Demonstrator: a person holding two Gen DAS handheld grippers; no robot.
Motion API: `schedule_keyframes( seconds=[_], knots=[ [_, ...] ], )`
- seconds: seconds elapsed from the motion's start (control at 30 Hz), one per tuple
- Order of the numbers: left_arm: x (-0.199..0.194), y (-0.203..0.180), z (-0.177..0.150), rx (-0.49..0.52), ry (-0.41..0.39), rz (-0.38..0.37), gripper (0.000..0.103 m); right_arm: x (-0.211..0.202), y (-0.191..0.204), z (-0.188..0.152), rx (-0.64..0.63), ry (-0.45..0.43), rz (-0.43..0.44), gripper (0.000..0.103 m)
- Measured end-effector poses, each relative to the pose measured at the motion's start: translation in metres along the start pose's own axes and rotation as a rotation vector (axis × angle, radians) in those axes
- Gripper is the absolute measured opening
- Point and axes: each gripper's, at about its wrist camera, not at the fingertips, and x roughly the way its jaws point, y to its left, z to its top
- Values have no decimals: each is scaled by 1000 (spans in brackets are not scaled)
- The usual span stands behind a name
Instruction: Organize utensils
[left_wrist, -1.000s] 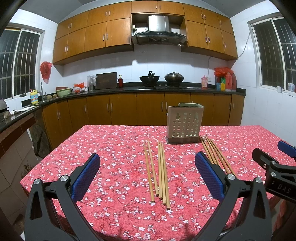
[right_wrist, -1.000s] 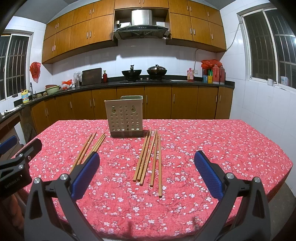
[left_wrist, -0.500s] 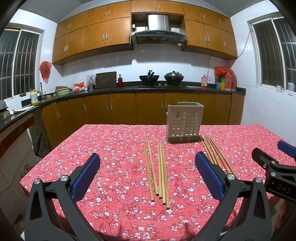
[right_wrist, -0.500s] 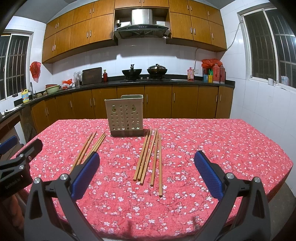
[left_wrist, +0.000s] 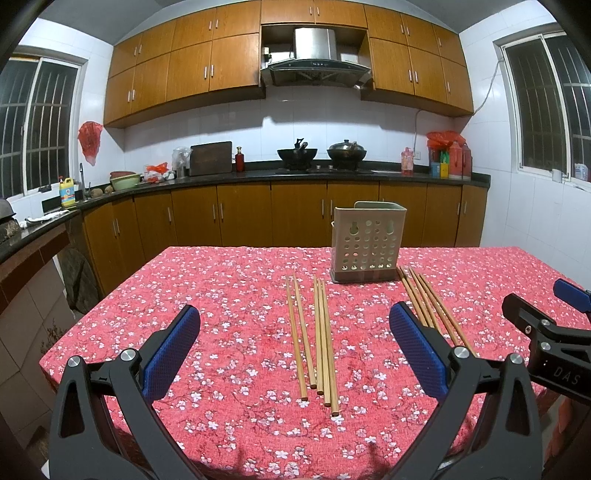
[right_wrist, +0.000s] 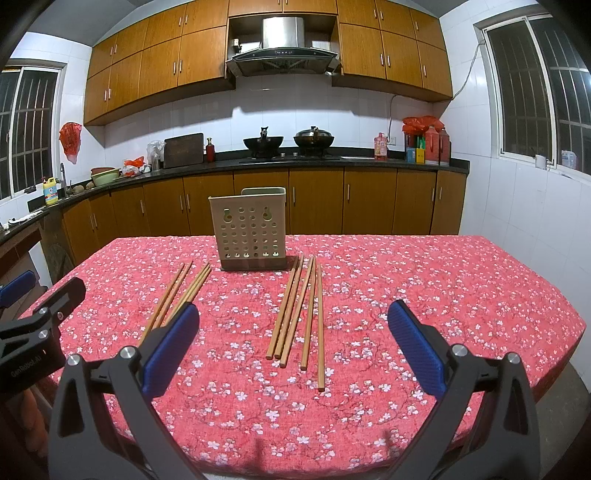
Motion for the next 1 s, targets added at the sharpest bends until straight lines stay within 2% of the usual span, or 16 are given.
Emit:
schedule_keyframes(
  seconds=[0.33,0.5,0.67,0.77,0.83,0.9,1.0],
  knots=[
    [3,-1,-1,-6,13,0,101,4,-1,-1,5,9,0,99],
    [24,7,-8,-54,99,3,101,26,-8,-3,55,83,0,99],
    [44,24,-16,-136,222,20,101,46,-23,-14,105,175,-5,99],
    [57,31,-20,-179,287,1,101,61,-31,-21,135,238,-15,99],
    [67,35,-24,-196,322,-10,101,70,-36,-25,152,278,-22,93],
    [73,38,-27,-199,344,-13,101,82,-41,-28,164,326,-18,71],
    [83,39,-31,-198,372,-11,101,105,-50,-35,202,401,-13,51]
  ],
)
